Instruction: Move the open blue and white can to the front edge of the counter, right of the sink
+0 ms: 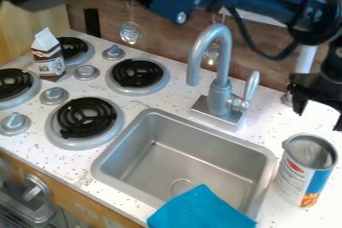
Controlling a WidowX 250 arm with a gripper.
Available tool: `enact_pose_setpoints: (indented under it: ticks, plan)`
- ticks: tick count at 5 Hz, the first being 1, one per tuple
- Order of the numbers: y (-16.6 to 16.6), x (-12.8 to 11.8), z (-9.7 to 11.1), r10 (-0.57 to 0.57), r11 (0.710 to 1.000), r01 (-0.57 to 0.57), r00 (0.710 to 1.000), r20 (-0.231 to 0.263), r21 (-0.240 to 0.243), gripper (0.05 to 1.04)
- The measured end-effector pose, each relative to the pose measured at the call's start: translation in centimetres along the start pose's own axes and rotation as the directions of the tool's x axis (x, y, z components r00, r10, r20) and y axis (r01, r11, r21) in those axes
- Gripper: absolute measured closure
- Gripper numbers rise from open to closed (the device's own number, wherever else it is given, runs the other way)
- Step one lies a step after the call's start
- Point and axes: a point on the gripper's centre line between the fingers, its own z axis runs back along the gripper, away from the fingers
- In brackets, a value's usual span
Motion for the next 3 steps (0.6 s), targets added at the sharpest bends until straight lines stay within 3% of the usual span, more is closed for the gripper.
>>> enact_pose_setpoints:
  ticks: [2,3]
  plan:
    - [0.3,-0.6,-2.3,0.053,0.998,-0.054,0.998,0.04,0.018,0.089]
    - [0.4,-1.3,-2.9,0.067,0.998,-0.068,0.997,0.033,0.019,0.093]
